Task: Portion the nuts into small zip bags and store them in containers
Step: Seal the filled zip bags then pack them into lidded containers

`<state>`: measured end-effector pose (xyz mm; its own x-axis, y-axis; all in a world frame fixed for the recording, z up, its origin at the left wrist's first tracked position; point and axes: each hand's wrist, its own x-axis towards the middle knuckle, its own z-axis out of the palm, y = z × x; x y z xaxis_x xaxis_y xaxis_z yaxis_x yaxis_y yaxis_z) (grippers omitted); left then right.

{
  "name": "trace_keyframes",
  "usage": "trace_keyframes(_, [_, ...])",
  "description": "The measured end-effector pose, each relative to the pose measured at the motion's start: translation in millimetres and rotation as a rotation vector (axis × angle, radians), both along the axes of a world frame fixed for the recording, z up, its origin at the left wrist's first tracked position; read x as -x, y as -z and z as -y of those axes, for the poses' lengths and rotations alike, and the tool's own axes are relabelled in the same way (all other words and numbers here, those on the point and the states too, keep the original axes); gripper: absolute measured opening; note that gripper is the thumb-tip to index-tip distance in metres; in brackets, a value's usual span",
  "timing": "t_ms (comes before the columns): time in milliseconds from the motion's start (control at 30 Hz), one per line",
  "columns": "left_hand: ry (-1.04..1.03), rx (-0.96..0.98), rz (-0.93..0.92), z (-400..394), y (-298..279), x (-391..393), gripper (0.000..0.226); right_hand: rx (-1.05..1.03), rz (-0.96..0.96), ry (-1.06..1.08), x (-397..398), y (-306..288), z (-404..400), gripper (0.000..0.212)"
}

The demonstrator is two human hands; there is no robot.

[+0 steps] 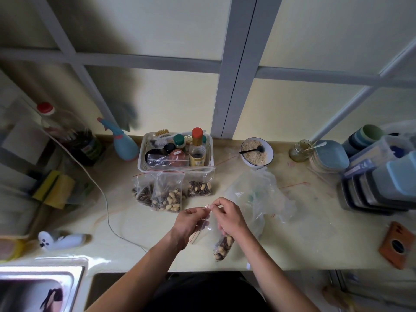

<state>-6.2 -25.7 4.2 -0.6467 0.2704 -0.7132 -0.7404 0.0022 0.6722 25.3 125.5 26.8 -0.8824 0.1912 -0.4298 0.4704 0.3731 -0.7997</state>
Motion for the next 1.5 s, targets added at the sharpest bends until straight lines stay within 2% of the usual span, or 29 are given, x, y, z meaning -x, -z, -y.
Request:
trace_keyframes(100, [0.024,0.044,-0.043,-2,-4,1,0.012,-0.064,-0.016,-0.032,2,5,1,0.014])
trace_keyframes(267, [0.086,0.074,-0.13,-8,-6,1,0.036,-0.127,-0.04,-0.05,7,12,2,0.013])
trace_keyframes(600, [0.209,0.166,-0.226,-15,-5,0,0.032,-0.074,-0.074,-0.045,3,11,-1,0.016])
trace_keyframes(833, [0.126,0.143,-0.218,-14,-5,-3,0.024,-0.037,-0.068,0.029,0,9,-5,0.014])
trace_keyframes(1133, [0.144,0.129,-0.23,-10,-3,-7,0.025,-0.011,-0.061,-0.019,-5,10,-6,0.014])
trace_keyframes(1367, [0.222,0.2,-0.292,-8,1,-7,0.028,-0.037,-0.068,-0.008,-5,16,-5,0.017])
trace_keyframes(1500, [0.24,0.283,-0.274,-7,3,-5,0.018,-0.093,-0.092,0.034,-3,20,-5,0.014])
